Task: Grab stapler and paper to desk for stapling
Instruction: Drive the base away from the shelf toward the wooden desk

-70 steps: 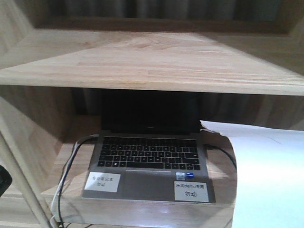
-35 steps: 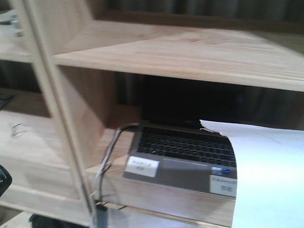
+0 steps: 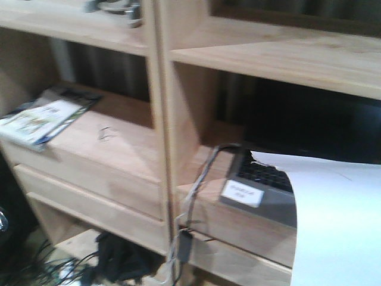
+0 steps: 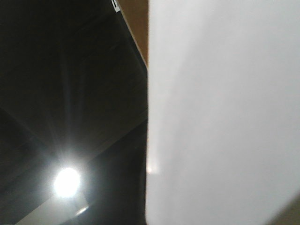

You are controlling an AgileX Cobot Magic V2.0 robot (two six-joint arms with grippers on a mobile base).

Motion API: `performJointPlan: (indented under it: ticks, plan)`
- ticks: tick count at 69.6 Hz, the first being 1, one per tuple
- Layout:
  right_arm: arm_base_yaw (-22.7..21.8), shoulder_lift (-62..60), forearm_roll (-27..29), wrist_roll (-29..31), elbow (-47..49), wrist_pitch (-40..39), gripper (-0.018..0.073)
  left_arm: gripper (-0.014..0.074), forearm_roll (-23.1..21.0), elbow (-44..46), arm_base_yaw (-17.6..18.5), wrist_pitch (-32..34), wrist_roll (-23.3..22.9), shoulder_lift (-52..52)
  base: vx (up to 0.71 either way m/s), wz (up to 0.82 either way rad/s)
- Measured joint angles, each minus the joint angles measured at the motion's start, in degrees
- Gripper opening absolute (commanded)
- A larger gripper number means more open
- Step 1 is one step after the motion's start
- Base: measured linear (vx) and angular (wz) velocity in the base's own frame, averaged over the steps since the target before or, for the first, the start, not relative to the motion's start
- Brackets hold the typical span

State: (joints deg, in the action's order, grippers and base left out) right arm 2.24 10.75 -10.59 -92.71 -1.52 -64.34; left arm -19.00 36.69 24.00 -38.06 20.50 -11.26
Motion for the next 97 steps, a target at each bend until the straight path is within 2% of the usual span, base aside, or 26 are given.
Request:
performJointPlan:
  ticks: [97]
  plan:
    - [0.0, 0.0, 0.0, 0.0, 0.0, -0.04, -0.0005, -0.0006, 0.0, 0.0, 0.0, 0.0, 0.0, 0.0, -0.14, 0.55]
